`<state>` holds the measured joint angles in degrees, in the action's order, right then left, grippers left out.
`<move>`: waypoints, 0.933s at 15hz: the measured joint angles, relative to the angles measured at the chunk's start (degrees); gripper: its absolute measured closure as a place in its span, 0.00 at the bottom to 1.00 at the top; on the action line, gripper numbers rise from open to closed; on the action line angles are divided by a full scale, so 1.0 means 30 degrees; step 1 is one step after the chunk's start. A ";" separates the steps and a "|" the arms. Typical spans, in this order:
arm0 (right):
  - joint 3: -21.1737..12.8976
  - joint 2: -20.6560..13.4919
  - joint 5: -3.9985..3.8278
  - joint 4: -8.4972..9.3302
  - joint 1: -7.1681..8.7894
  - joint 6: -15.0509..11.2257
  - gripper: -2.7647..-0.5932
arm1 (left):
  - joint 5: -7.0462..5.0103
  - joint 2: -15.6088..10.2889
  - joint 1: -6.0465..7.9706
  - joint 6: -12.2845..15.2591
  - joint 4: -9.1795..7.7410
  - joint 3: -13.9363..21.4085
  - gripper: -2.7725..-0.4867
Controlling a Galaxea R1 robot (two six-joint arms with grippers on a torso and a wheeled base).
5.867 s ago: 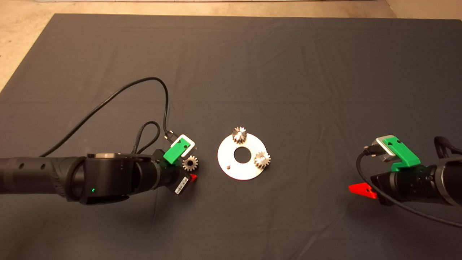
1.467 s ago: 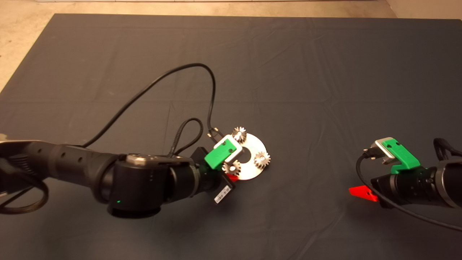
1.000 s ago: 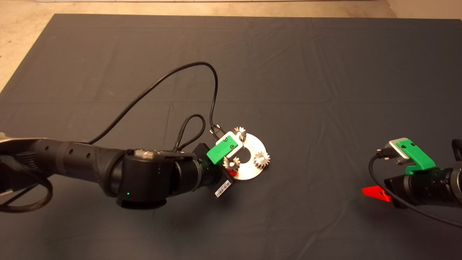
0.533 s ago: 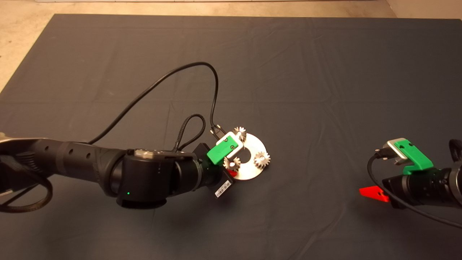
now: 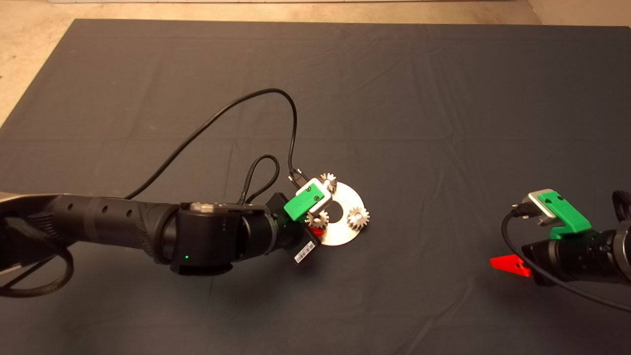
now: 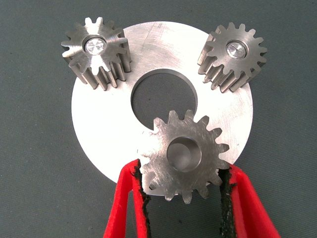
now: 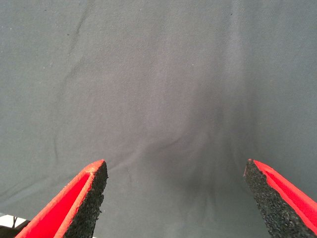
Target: Install three planetary gears onto the carrier pins
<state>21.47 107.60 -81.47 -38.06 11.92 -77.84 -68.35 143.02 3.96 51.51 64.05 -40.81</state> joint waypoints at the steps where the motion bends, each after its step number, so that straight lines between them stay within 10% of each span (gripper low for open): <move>1: 0.0000 0.0002 0.0045 0.0000 0.0004 0.0000 0.33 | 0.0000 -0.0008 0.0000 0.0001 0.0000 0.0000 0.97; 14: 0.0000 -0.0006 0.0101 0.0053 0.0004 0.0073 0.33 | -0.0195 -0.0247 -0.0118 0.0001 -0.0138 0.0516 0.98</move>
<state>21.47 107.58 -81.17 -37.90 11.93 -77.62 -68.94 142.28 3.61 51.52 63.63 -39.27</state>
